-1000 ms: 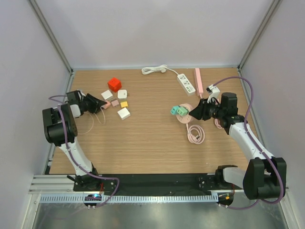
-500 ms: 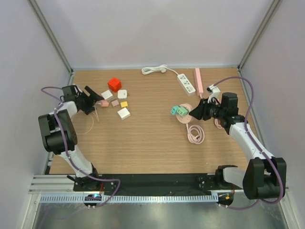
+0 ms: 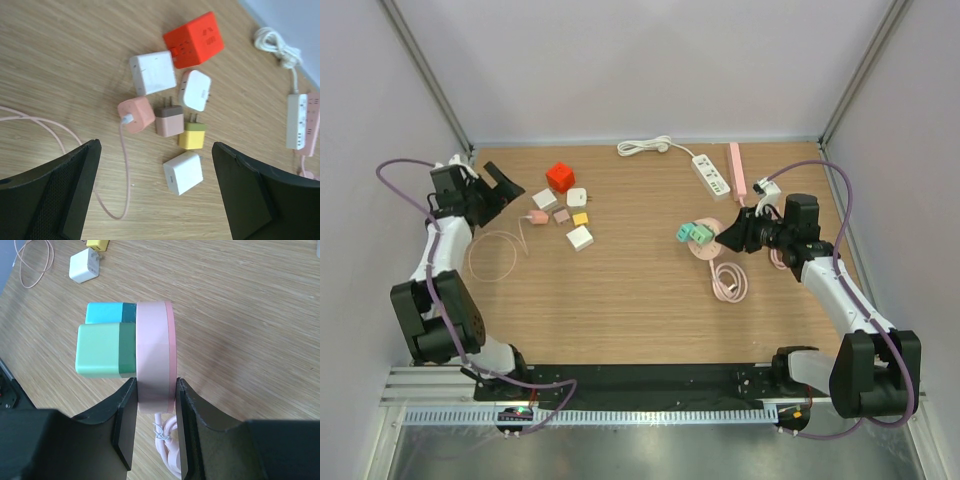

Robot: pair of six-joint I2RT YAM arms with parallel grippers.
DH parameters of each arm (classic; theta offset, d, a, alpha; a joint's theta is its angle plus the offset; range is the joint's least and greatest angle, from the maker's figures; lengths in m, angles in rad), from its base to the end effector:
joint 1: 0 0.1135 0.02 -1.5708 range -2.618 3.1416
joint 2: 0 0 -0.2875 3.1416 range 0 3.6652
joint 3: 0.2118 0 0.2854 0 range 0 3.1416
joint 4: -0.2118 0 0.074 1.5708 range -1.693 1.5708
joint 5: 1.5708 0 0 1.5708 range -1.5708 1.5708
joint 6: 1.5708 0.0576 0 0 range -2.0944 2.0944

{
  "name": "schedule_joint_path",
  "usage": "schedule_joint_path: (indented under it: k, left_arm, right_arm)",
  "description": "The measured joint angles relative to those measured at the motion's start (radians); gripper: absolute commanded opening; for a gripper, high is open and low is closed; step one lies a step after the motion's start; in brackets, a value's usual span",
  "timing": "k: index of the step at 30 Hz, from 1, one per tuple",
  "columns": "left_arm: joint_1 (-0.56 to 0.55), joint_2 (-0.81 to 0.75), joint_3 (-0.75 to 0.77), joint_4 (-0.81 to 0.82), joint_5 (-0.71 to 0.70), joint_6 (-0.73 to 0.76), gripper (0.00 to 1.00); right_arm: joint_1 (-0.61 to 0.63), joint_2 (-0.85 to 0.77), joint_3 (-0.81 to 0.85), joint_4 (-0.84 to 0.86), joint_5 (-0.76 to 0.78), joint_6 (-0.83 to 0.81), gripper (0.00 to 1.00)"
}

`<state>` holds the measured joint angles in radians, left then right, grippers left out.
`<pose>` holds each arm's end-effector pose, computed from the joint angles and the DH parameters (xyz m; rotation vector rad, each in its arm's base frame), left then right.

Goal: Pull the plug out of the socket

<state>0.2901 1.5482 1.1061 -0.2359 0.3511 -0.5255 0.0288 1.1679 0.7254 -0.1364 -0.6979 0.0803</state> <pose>0.3805 0.0929 0.2554 -0.7147 2.1346 -0.5212 0.2828 0.0452 0.2481 -0.3527 2.0718 0.8100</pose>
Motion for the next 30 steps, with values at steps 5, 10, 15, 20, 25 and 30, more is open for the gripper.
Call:
schedule_joint_path:
  k: [5, 10, 15, 20, 25, 30]
  left_arm:
    - [-0.017, -0.129, -0.043, 0.055, 0.059, -0.029, 1.0]
    - [-0.29, -0.227, -0.051, 0.117, 0.109, 0.024, 1.0]
    - [-0.594, -0.269, -0.071, 0.172, 0.137, 0.121, 1.0]
    - [-0.735, -0.25, -0.097, 0.187, 0.102, 0.205, 1.0]
    - [-0.942, -0.187, -0.105, 0.188, 0.003, 0.32, 1.0]
    - [-1.071, -0.096, -0.09, 0.186, -0.122, 0.405, 0.99]
  right_arm:
    - [0.0, 0.0, 0.0, 0.0, -0.016, 0.0, 0.01]
    - [0.0, 0.014, 0.0, 0.001, -0.048, 0.0, 0.01]
    - [0.0, 0.032, 0.0, 0.001, -0.084, 0.0, 0.01]
    - [0.0, 0.038, 0.0, 0.013, -0.121, 0.004, 0.01]
    - [0.0, 0.062, 0.0, 0.025, -0.147, 0.012, 0.01]
    - [0.0, 0.072, 0.0, 0.032, -0.163, 0.025, 0.01]
